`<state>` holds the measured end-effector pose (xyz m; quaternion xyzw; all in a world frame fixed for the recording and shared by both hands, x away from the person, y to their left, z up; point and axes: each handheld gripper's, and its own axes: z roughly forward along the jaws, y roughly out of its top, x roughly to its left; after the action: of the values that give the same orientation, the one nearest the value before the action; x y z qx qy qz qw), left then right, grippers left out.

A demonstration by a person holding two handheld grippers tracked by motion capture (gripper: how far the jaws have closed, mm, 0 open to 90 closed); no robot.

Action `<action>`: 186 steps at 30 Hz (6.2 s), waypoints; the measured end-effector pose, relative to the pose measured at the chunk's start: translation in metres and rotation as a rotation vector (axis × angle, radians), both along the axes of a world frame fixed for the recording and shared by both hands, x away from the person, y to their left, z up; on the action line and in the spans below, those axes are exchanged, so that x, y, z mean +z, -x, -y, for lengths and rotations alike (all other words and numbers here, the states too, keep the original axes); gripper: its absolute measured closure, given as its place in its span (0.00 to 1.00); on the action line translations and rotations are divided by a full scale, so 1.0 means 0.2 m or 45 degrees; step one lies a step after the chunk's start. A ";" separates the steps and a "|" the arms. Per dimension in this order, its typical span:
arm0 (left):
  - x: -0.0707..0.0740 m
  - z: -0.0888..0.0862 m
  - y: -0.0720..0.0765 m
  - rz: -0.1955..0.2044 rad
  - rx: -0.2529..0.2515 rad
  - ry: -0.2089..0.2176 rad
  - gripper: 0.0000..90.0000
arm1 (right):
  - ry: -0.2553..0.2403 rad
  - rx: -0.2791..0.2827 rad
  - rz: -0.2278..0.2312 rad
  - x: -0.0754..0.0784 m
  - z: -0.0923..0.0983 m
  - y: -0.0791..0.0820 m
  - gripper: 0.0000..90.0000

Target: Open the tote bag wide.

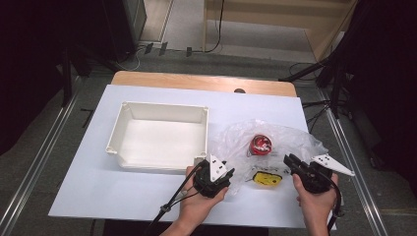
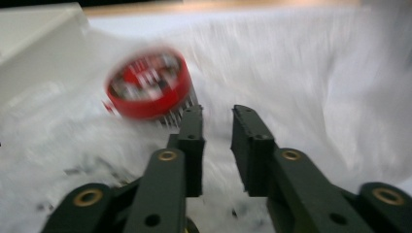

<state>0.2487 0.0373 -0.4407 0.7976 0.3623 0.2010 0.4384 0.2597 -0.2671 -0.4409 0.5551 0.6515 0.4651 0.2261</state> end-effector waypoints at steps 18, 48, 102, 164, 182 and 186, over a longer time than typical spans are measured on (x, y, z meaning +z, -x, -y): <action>-0.05 0.12 -0.22 -0.068 0.160 -0.107 0.81 | 0.246 -0.214 -0.211 -0.10 -0.02 -0.46 0.80; -0.01 0.05 -0.10 0.008 0.094 0.080 0.69 | -0.023 -0.097 0.001 0.03 0.05 -0.37 0.54; -0.05 0.17 -0.18 -0.004 -0.020 0.029 0.88 | -0.005 0.117 -0.020 0.00 -0.24 -0.15 0.18; 0.11 -0.12 -0.13 -0.018 -0.096 0.199 0.43 | 0.133 0.127 0.063 0.10 -0.39 -0.16 0.29; 0.18 -0.49 -0.14 0.033 0.010 0.274 0.02 | 0.139 0.162 0.081 0.16 -0.48 -0.16 0.29; 0.19 -0.57 -0.14 0.042 0.048 0.274 0.02 | 0.138 0.163 0.086 0.18 -0.50 -0.16 0.29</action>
<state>0.2762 0.1507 -0.4022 0.7355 0.3894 0.1824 0.5235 0.2926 -0.1663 -0.4058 0.4834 0.7018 0.4611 0.2474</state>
